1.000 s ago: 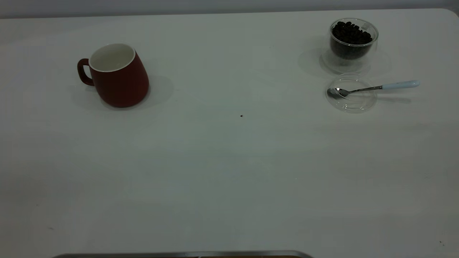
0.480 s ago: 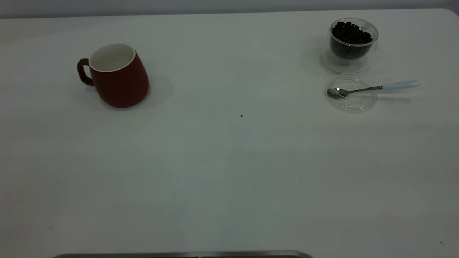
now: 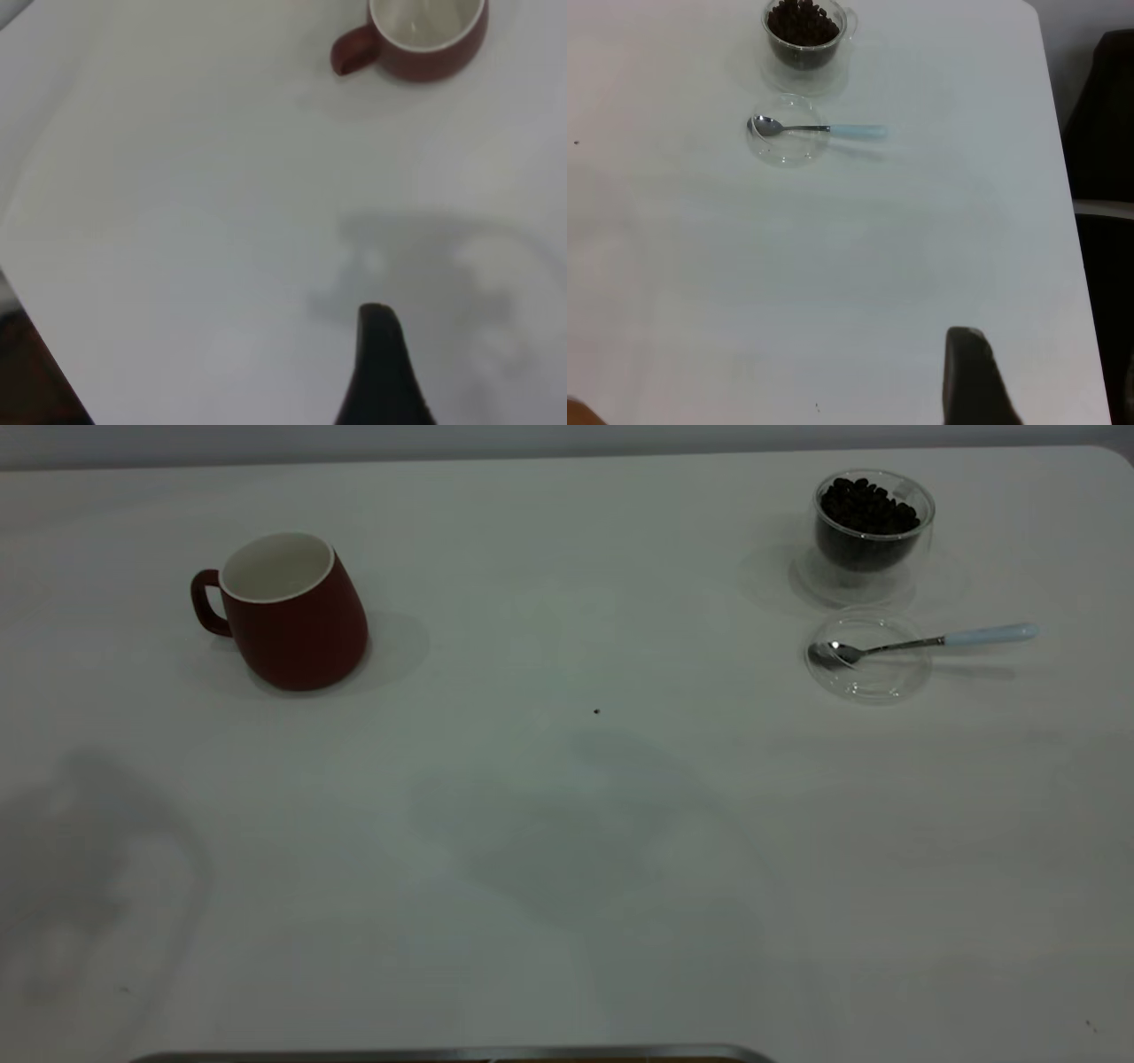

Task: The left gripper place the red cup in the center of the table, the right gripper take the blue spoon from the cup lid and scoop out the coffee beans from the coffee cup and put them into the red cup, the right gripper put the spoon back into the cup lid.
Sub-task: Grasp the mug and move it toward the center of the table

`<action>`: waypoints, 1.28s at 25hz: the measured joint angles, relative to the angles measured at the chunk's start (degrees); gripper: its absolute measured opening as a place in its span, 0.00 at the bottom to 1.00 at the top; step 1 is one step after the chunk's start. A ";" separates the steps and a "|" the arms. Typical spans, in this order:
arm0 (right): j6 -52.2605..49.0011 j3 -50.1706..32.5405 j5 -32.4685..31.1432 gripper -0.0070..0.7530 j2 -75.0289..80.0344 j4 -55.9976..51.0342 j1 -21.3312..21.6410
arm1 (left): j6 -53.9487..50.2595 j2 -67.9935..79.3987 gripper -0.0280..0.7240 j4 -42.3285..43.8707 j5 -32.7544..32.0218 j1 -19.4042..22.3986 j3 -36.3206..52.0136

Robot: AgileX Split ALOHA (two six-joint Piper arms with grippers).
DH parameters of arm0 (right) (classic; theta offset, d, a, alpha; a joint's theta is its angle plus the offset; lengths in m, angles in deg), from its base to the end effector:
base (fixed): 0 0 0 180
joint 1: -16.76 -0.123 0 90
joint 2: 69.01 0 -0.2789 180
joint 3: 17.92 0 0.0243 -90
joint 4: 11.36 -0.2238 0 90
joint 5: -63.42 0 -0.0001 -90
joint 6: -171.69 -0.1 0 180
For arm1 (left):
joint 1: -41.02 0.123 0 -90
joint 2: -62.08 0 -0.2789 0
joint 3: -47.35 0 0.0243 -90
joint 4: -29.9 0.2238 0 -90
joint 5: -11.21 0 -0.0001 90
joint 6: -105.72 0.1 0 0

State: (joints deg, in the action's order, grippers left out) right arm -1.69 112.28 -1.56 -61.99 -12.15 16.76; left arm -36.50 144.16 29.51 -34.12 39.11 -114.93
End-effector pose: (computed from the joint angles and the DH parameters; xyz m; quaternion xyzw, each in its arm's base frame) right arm -0.0179 0.0012 0.2471 -0.0509 0.8723 -0.0212 0.4859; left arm 0.2432 -0.0086 0.3030 0.3224 0.8979 0.0894 0.2860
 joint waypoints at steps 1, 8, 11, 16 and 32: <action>0.00 0.00 0.00 0.59 0.00 0.00 0.00 | 2.75 2.96 0.82 0.00 0.12 0.00 -1.63; 0.00 0.00 0.00 0.59 0.00 0.00 0.00 | 20.30 23.62 0.82 0.00 2.29 0.00 -12.35; 0.00 0.00 0.00 0.59 0.00 0.00 0.00 | 25.73 30.44 0.82 0.05 4.15 0.00 -16.11; 0.00 0.00 0.00 0.59 0.00 0.00 0.00 | 33.68 38.70 0.82 0.40 7.93 -0.29 -18.98; 0.00 0.00 0.00 0.59 0.00 0.00 0.00 | 44.12 51.49 0.82 5.47 20.88 -5.08 -19.45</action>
State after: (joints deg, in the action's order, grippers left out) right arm -1.69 112.28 -1.56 -61.99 -12.15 16.76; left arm 7.61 195.65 34.97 -13.25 34.02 -134.39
